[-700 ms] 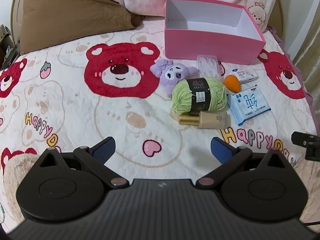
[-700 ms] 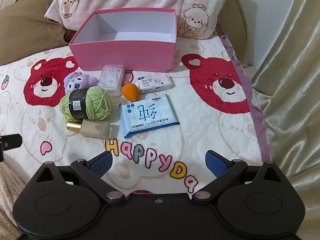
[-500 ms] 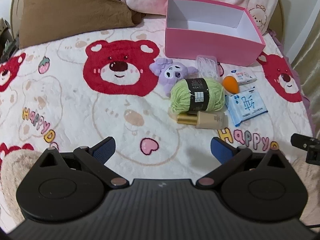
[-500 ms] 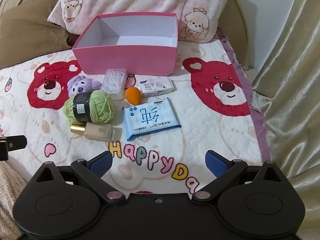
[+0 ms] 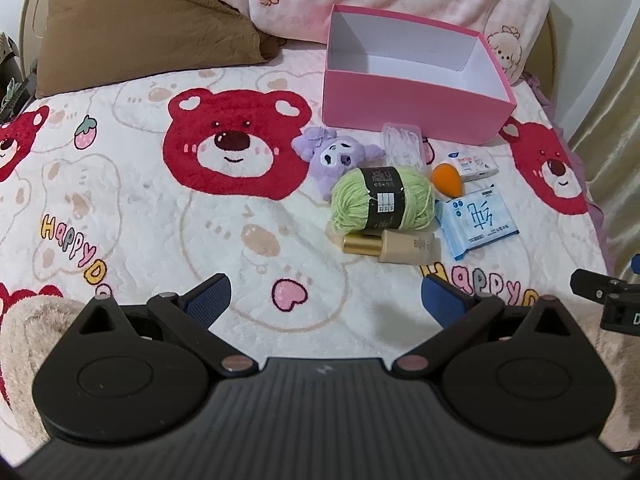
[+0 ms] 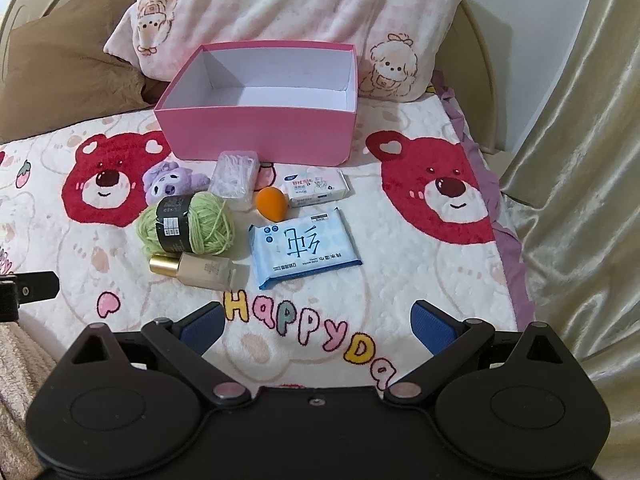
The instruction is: Organize objects
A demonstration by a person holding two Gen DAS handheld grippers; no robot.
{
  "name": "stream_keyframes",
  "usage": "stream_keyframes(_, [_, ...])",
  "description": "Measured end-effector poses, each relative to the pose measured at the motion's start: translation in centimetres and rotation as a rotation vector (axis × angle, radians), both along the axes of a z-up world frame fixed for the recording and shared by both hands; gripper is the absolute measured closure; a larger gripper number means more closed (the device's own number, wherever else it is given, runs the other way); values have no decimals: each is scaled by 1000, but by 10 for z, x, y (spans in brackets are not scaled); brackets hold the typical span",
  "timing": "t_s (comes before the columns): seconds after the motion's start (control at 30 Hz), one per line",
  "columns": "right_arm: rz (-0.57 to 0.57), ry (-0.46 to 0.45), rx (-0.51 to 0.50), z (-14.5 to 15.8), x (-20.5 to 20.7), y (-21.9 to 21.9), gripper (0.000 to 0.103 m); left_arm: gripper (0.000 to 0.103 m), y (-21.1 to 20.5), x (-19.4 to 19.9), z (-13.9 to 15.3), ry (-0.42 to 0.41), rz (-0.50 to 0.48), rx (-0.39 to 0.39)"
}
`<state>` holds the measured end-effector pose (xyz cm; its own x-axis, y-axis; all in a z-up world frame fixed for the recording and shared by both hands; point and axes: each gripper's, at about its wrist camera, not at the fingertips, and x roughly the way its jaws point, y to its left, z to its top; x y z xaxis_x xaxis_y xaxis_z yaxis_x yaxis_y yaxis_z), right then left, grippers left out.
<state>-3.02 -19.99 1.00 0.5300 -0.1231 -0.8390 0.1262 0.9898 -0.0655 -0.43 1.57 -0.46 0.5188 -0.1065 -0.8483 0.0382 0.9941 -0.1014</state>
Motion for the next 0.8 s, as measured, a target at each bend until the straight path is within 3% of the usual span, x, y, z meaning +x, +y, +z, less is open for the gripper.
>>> stream_keyframes(0.37, [12, 2, 22, -1, -1, 4, 2, 0, 0, -4, 3, -35, 8, 31])
stream_keyframes(0.57, [9, 5, 19, -2, 0, 5, 2, 0, 4, -3, 0, -15, 18, -13])
stream_keyframes(0.8, [13, 10, 8, -3, 0, 4, 2, 0, 1, -2, -4, -14, 20, 6])
